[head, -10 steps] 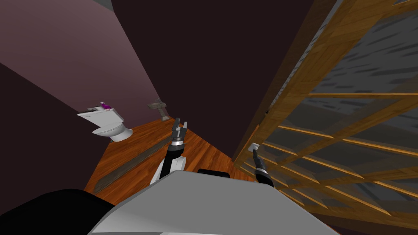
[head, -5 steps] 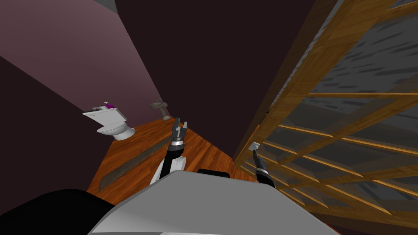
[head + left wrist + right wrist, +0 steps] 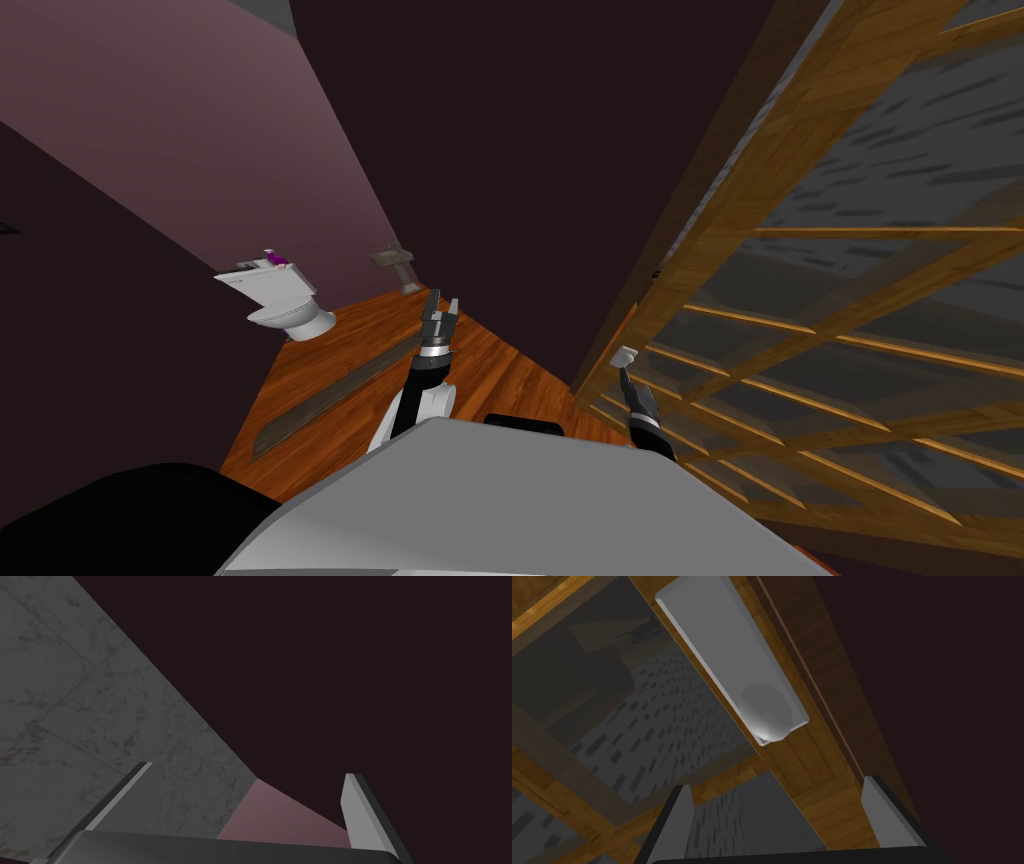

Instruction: Pull the door open

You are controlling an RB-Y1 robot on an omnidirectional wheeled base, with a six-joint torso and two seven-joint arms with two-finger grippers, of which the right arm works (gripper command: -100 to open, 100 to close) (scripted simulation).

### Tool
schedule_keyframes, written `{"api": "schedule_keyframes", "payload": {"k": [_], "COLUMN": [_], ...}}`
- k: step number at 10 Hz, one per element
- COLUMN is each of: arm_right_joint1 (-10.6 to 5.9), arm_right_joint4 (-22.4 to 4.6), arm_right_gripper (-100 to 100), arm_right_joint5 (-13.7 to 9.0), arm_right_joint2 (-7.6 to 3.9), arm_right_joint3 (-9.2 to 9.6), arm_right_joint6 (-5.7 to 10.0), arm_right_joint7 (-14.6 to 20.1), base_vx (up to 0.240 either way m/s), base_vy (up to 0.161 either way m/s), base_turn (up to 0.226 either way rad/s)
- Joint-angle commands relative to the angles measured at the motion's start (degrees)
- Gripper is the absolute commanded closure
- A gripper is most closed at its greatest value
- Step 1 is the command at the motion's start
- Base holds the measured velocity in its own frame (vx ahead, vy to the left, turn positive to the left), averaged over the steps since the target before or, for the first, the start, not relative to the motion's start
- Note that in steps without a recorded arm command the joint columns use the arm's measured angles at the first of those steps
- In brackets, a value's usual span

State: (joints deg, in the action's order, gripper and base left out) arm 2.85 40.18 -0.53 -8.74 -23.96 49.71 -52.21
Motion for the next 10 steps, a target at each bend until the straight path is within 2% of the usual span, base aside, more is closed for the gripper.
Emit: {"api": "schedule_keyframes", "payload": {"k": [1, 2, 5, 6, 10], "arm_right_joint1": [-0.07, -0.12, -0.22, -0.22, -0.35], "arm_right_joint4": [-0.1, -0.1, -0.2, -0.2, -0.2], "arm_right_gripper": [-100, -100, -100, -100, -100], "arm_right_joint5": [0.2, 0.5, 1.2, 1.2, 2.0], "arm_right_joint2": [0.0, 0.02, 0.06, 0.06, 0.12], "arm_right_joint3": [-0.24, -0.68, -1.53, -1.53, -2.67], "arm_right_joint6": [-0.06, -0.19, -0.44, -0.44, -0.77], "arm_right_joint7": [-1.7, -4.0, -8.4, -8.7, -15.3], "base_vx": [-0.027, -0.029, -0.035, -0.021, -0.031], "base_vy": [0.014, 0.014, 0.019, 0.014, 0.015], "base_turn": [0.009, 0.016, 0.022, 0.009, 0.019]}}
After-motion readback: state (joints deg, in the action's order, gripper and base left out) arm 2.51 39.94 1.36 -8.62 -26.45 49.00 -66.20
